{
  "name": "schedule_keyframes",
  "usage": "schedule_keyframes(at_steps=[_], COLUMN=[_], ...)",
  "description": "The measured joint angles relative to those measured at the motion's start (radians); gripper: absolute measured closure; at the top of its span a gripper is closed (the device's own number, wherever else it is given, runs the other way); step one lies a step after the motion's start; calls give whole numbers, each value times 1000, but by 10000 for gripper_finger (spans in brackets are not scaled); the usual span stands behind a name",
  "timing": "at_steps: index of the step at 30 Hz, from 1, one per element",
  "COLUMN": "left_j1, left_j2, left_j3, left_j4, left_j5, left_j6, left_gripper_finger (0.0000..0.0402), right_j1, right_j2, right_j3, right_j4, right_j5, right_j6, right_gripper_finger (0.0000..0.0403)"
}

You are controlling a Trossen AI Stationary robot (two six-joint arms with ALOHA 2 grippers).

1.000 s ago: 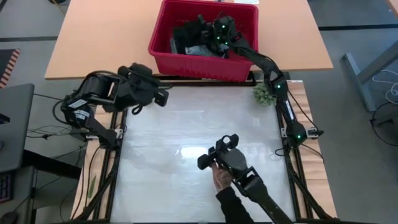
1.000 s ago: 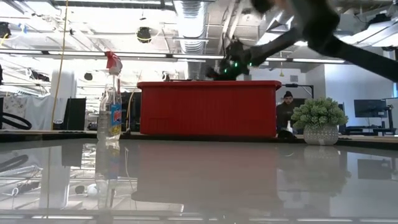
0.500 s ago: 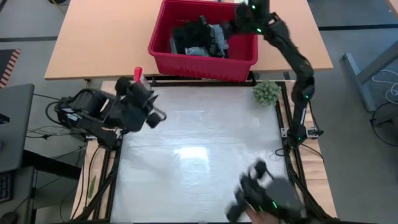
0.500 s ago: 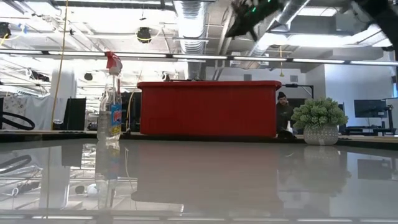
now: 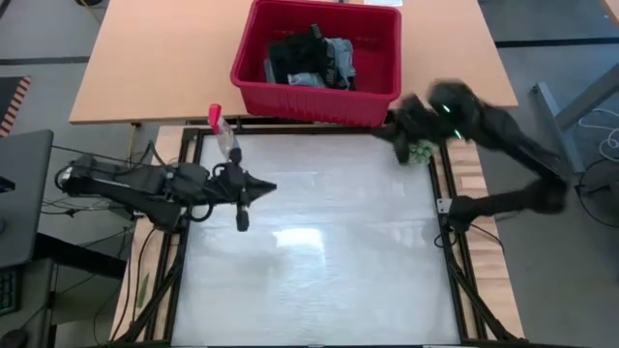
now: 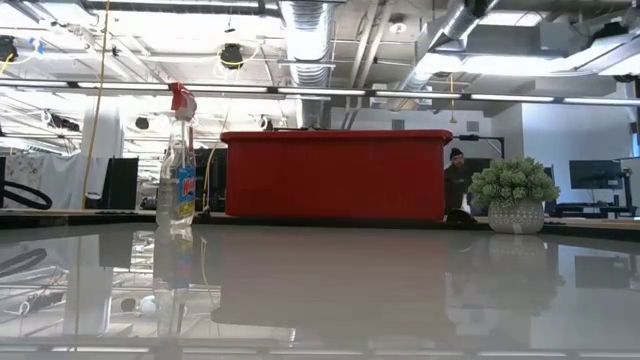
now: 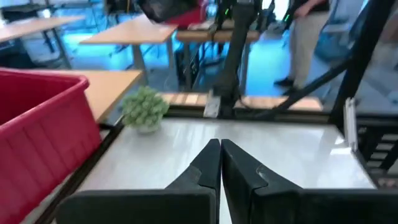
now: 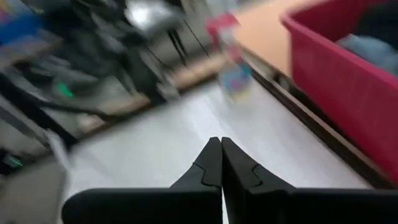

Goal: Fold Laundry from Bin
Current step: Return to Home Position

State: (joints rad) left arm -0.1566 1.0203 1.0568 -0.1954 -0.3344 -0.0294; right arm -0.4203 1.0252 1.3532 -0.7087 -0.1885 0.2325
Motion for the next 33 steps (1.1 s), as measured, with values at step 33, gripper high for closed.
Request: schedule_keyframes(at_steps=[33], left_j1=[333], left_j2=[-811], left_j3=[-868], left_j4=[409], left_j5=[374], left_j6=[-366], left_gripper_finger=[401], right_j1=[355], right_j2=[-109], right_j3=[-1224], right_j4=[1406], right_j5=[116], right_j6=[66], right_gripper_finger=[383])
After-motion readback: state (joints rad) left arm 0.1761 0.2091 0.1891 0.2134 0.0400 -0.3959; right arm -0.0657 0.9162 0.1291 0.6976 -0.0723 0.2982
